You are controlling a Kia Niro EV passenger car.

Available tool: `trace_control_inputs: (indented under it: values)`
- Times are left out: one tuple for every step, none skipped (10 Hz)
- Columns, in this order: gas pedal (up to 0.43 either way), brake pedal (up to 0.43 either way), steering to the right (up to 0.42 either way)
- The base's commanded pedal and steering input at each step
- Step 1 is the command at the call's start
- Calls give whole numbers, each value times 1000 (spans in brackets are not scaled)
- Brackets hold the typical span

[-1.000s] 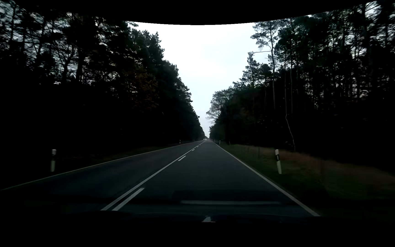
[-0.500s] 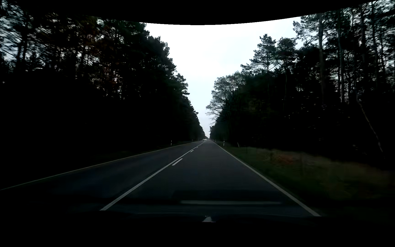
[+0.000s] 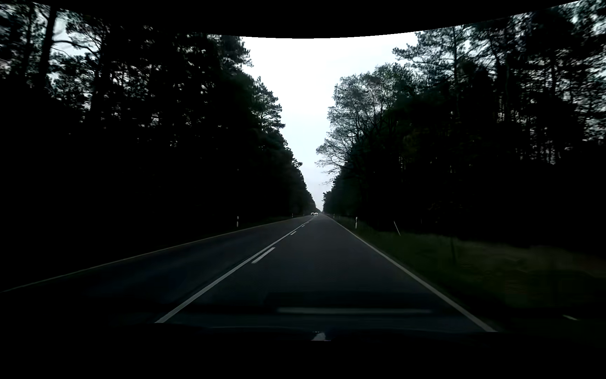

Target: Follow the waypoints while adhering to traffic rules and regulations

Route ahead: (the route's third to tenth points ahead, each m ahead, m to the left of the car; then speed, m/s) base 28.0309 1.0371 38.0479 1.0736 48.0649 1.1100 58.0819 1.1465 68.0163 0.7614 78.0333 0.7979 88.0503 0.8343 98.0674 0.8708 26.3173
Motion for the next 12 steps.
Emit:
trace_control_inputs:
  values:
    - [370, 0, 0]
    - [370, 0, 1]
    - [370, 0, 2]
    - [370, 0, 2]
    - [370, 0, 3]
    - [370, 0, 3]
    - [370, 0, 3]
    - [370, 0, 3]
    - [370, 0, 3]
    - [370, 0, 2]
    - [370, 0, 2]
    - [370, 0, 2]
